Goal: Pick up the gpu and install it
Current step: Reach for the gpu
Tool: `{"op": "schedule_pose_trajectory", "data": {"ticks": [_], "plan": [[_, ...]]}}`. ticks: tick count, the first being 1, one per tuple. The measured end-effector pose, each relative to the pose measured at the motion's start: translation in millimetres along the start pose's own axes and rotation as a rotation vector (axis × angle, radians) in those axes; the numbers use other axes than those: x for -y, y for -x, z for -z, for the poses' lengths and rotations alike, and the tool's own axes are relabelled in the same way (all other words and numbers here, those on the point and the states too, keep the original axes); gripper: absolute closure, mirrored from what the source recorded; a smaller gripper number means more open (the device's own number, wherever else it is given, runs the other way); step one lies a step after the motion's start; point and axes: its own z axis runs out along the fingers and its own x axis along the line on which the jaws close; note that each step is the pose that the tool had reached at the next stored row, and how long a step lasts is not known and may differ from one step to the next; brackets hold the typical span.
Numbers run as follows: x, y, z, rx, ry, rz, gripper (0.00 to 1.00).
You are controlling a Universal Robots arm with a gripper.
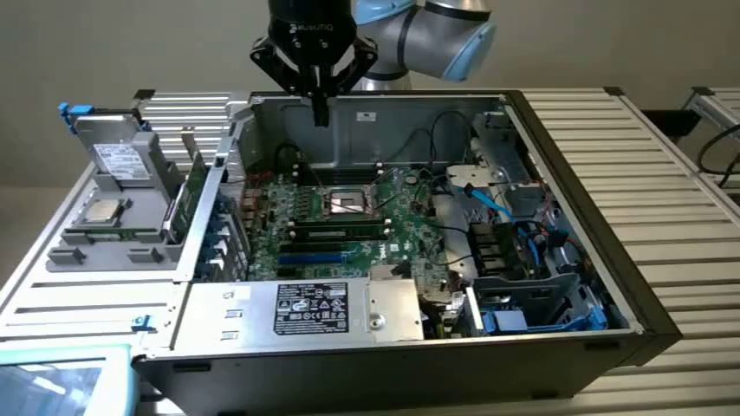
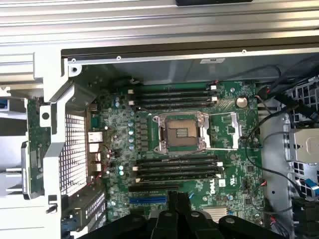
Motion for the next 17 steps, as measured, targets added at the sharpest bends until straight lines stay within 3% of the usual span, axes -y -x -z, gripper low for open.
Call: {"op": "schedule_pose_trajectory", "data": {"ticks": [13,16,17], "plan": [[-0.2,-0.1,0.0,-0.0001,-0.0001,0.0,0.88],[-0.5,-10.0,-0.1,-0.0001,-0.0002,0.0,0.87],[-0.7,-14.5,-0.2,-0.0001,-0.0002,0.0,0.8]]}}
